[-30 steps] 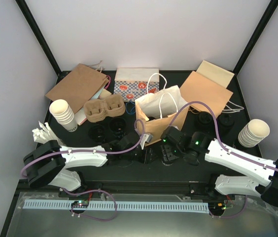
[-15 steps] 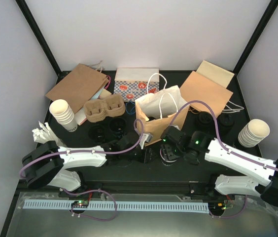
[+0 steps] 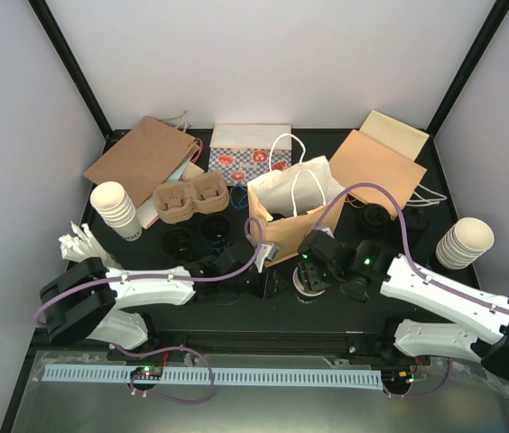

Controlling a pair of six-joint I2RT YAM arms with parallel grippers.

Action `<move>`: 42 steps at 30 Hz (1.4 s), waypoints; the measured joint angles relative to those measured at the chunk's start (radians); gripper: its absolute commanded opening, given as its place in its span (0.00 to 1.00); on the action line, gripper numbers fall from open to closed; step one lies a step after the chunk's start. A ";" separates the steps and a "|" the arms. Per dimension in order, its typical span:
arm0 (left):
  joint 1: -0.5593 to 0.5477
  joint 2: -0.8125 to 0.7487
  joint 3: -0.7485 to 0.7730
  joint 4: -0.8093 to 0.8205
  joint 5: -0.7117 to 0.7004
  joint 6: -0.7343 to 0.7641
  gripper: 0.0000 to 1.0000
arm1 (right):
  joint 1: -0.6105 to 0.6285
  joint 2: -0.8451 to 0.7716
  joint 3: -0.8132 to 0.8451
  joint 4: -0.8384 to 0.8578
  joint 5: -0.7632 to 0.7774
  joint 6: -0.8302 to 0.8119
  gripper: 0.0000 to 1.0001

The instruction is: Pack the takeout coffee

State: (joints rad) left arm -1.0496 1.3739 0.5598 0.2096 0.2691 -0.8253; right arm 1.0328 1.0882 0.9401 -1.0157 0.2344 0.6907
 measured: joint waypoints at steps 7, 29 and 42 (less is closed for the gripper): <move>0.000 0.000 0.000 0.000 0.000 0.000 0.35 | 0.000 0.008 -0.004 0.021 -0.012 0.000 0.69; 0.000 0.001 0.000 0.000 0.001 0.000 0.33 | 0.000 0.024 -0.019 0.024 -0.033 -0.001 0.69; 0.000 0.016 0.000 0.002 0.002 0.000 0.31 | 0.000 0.024 -0.044 0.053 -0.061 -0.001 0.69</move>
State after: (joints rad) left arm -1.0496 1.3895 0.5602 0.2115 0.2710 -0.8249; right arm 1.0328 1.1118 0.8963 -0.9630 0.1738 0.6899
